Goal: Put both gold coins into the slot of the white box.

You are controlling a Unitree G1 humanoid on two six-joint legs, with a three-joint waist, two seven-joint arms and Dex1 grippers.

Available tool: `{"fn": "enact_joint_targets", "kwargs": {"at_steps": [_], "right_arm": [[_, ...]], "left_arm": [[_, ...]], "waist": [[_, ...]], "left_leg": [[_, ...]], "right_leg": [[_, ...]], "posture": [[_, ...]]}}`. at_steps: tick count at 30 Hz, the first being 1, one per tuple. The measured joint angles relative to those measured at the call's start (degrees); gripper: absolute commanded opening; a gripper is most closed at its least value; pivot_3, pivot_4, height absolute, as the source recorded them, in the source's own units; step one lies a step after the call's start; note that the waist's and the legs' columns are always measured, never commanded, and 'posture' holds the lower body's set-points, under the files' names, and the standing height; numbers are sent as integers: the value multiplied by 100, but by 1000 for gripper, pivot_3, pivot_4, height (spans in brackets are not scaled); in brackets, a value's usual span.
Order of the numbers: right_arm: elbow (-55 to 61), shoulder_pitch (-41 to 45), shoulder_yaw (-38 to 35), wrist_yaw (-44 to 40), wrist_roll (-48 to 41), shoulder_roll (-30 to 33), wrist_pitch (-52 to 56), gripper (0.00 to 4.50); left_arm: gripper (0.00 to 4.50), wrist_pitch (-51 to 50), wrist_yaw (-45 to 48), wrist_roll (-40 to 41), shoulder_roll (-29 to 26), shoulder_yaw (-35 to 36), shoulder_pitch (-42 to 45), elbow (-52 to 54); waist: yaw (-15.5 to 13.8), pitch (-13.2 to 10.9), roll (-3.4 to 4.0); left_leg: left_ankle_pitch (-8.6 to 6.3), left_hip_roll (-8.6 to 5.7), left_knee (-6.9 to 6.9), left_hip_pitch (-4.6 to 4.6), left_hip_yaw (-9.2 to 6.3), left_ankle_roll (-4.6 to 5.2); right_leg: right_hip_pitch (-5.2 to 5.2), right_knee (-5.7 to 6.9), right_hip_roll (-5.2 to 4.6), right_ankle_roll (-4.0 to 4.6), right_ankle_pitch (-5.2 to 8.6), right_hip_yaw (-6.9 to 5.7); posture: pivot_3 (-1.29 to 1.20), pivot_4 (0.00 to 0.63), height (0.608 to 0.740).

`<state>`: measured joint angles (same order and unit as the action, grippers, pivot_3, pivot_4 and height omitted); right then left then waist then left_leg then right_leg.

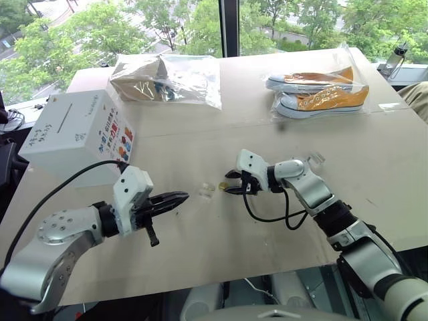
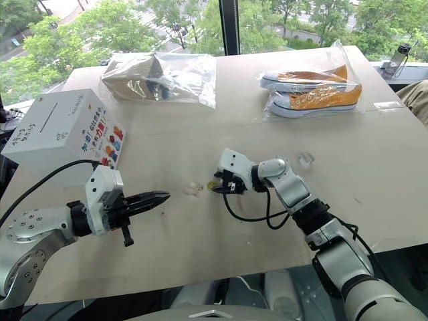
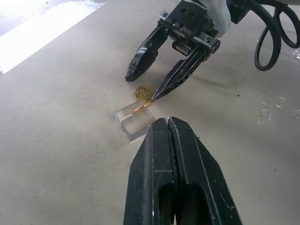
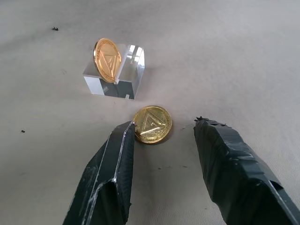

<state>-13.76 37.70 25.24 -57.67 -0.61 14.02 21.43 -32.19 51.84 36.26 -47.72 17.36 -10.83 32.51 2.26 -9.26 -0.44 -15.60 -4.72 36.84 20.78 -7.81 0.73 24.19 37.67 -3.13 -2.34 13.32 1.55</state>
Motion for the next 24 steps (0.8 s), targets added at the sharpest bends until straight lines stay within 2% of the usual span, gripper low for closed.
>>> {"fn": "enact_joint_targets", "kwargs": {"at_steps": [24], "right_arm": [[-137,-3,176,-186,284,-77,-636,2160]], "left_arm": [[0,119,55,-13,34,1,-114,-58]], "waist": [[30,0,0]], "left_leg": [[1,6,-14,-2,6,-5]], "right_leg": [[4,-11,6,0,1,6]], "posture": [[0,150,740]]}}
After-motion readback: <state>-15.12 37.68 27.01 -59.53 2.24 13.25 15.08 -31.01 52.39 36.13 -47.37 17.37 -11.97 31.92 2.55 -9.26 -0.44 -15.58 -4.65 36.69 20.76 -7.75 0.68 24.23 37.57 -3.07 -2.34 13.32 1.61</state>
